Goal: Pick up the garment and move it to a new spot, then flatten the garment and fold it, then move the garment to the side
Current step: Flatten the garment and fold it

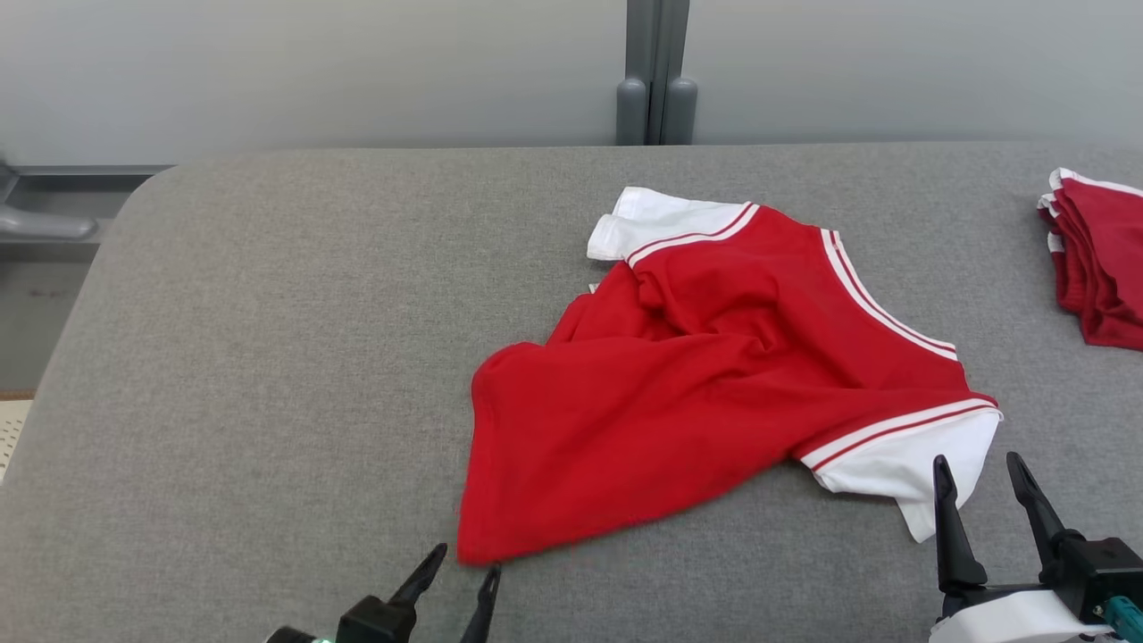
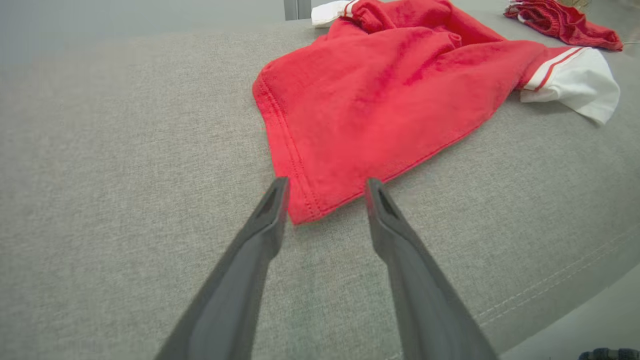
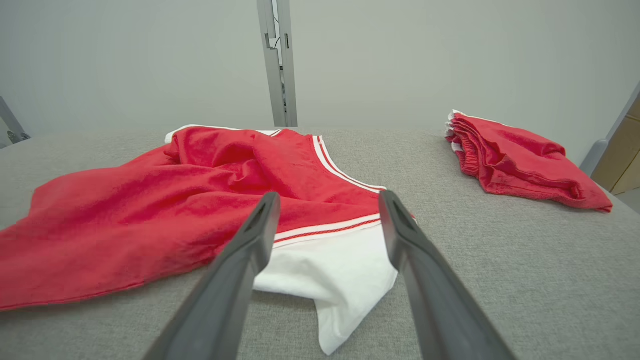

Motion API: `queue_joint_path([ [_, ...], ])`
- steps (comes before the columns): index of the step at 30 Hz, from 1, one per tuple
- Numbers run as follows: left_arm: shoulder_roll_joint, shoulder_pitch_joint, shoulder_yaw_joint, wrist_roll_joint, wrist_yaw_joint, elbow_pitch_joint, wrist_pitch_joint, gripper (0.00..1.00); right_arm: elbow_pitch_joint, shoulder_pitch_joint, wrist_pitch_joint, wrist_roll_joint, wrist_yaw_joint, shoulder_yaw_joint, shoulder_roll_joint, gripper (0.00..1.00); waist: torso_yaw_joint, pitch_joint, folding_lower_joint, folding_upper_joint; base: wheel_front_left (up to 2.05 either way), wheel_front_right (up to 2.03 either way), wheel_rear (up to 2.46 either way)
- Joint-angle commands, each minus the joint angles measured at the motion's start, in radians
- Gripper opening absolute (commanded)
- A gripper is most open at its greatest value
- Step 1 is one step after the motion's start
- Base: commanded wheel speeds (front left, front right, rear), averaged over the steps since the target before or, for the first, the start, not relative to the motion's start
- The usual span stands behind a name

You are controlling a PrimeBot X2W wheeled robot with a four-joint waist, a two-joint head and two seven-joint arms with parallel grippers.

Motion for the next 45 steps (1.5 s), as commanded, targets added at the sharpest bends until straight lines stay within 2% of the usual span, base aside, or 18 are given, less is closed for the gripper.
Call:
queue_joint_path([
  [1,-0.003,0.03,0.027,0.001,0.013,-0.016,0.0,1.0,0.002,0.011,-0.002,-0.004,-0.002,0.0,-0.002,1.0,0.003,-0.012,0.0,-0.0001,0.0,0.0,0.0],
  [4,-0.015,0.091,0.096,0.006,0.037,-0.056,0.0,1.0,-0.005,0.018,-0.002,-0.002,-0.002,-0.001,-0.002,1.0,-0.002,-0.021,0.0,-0.0001,0.0,0.0,0.0],
  [6,-0.031,0.139,0.197,0.053,0.055,-0.116,0.0,1.0,-0.018,0.023,-0.002,0.004,-0.002,-0.012,-0.002,1.0,-0.005,-0.025,0.0,-0.0001,0.0,0.0,0.0],
  [9,-0.068,0.179,0.293,0.104,0.048,-0.177,0.0,1.0,-0.031,0.024,-0.002,0.007,-0.002,-0.023,-0.002,1.0,-0.004,-0.033,0.0,-0.0001,0.0,0.0,0.0],
  [15,-0.178,0.257,0.482,0.203,-0.024,-0.245,0.0,1.0,-0.029,0.027,-0.002,0.015,-0.002,-0.039,-0.002,1.0,-0.006,-0.046,0.0,-0.0001,0.0,0.0,0.0],
  [20,-0.274,0.314,0.622,0.286,-0.103,-0.253,0.0,1.0,-0.023,0.035,-0.002,0.022,-0.002,-0.048,-0.002,1.0,-0.006,-0.048,0.0,-0.0001,0.0,0.0,0.0],
  [22,-0.295,0.334,0.663,0.322,-0.136,-0.247,0.0,1.0,-0.019,0.039,-0.002,0.026,-0.002,-0.052,-0.002,1.0,-0.006,-0.048,0.0,-0.0001,0.0,0.0,0.0],
  [26,-0.326,0.355,0.72,0.363,-0.192,-0.229,0.0,1.0,-0.013,0.036,-0.002,0.025,-0.002,-0.053,-0.002,1.0,-0.005,-0.047,0.0,-0.0001,0.0,0.0,0.0],
  [30,-0.342,0.364,0.76,0.385,-0.23,-0.203,0.0,1.0,-0.002,0.033,-0.002,0.026,-0.002,-0.05,-0.002,1.0,-0.003,-0.051,0.0,-0.0001,0.0,0.0,0.0],
  [38,-0.35,0.366,0.788,0.403,-0.26,-0.18,0.0,1.0,0.021,0.018,-0.002,0.033,-0.002,-0.051,-0.002,1.0,0.0,-0.062,0.0,-0.0001,0.0,0.0,0.0],
  [45,-0.351,0.345,0.718,0.387,-0.281,-0.15,0.0,1.0,0.109,-0.014,-0.003,0.022,-0.002,-0.131,-0.002,1.0,-0.009,-0.058,0.0,-0.0001,0.0,0.0,0.0],
])
